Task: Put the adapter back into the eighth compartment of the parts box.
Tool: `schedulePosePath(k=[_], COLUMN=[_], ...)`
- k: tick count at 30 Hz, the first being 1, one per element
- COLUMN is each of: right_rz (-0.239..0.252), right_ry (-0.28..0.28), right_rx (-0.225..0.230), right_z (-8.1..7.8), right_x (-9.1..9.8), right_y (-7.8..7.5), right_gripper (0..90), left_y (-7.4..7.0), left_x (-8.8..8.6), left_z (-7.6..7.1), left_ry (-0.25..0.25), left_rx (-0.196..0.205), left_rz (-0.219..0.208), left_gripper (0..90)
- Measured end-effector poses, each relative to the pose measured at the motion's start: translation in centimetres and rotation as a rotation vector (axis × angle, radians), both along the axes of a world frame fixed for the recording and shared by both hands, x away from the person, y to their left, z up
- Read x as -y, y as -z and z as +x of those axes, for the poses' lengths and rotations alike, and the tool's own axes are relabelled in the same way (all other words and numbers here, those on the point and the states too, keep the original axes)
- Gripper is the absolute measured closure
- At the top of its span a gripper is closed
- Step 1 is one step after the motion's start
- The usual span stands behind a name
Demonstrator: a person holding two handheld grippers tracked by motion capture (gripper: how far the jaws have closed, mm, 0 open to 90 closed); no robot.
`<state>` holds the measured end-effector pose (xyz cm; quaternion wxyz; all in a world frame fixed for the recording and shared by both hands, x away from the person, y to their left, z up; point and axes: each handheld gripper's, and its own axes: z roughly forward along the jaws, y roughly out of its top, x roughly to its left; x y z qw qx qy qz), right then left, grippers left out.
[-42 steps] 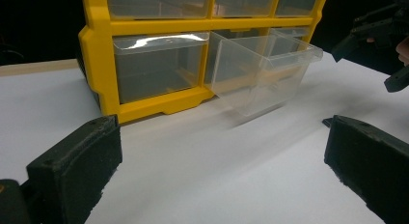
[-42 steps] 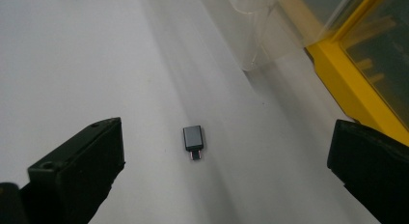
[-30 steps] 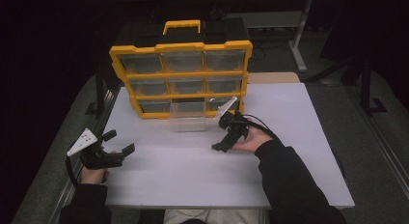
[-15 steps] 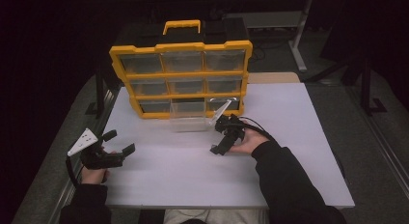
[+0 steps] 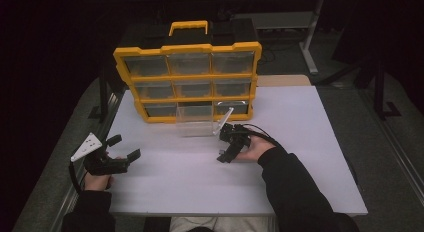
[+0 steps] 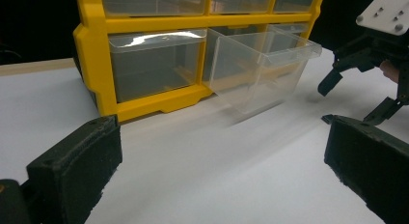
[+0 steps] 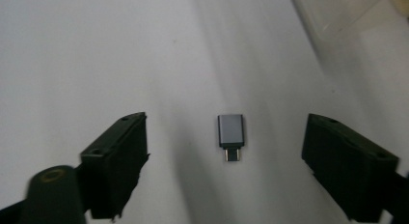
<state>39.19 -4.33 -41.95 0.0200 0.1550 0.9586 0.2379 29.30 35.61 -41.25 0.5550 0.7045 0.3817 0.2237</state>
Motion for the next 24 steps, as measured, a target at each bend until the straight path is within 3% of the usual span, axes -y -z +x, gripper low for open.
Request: schedulePosePath(k=[6,10,22,24], right_rz=[-0.024,-0.028,-0.033,-0.036], right_ry=[0.002,-0.003,0.016,0.021], right_rx=[-0.035,-0.042,0.007,0.005], right_z=[0.25,0.38,0.7,0.69], right_x=[-0.11,-0.22,-0.13,-0.11], right_y=[0.55,0.9,1.0,0.97], right_gripper=[31.7,43.4,74.4,74.5], left_y=[0.0,0.01,0.01,0.01], left_x=[0.03,0.05,0.05,0.05], left_z=[-0.02,-0.01,0.0,0.0], left_ry=[-0.001,0.0,0.001,0.001], left_rx=[0.001,-0.001,-0.001,0.0], left_rz=[0.001,0.0,-0.001,-0.001], left_gripper=[0.0,0.0,0.0,0.0])
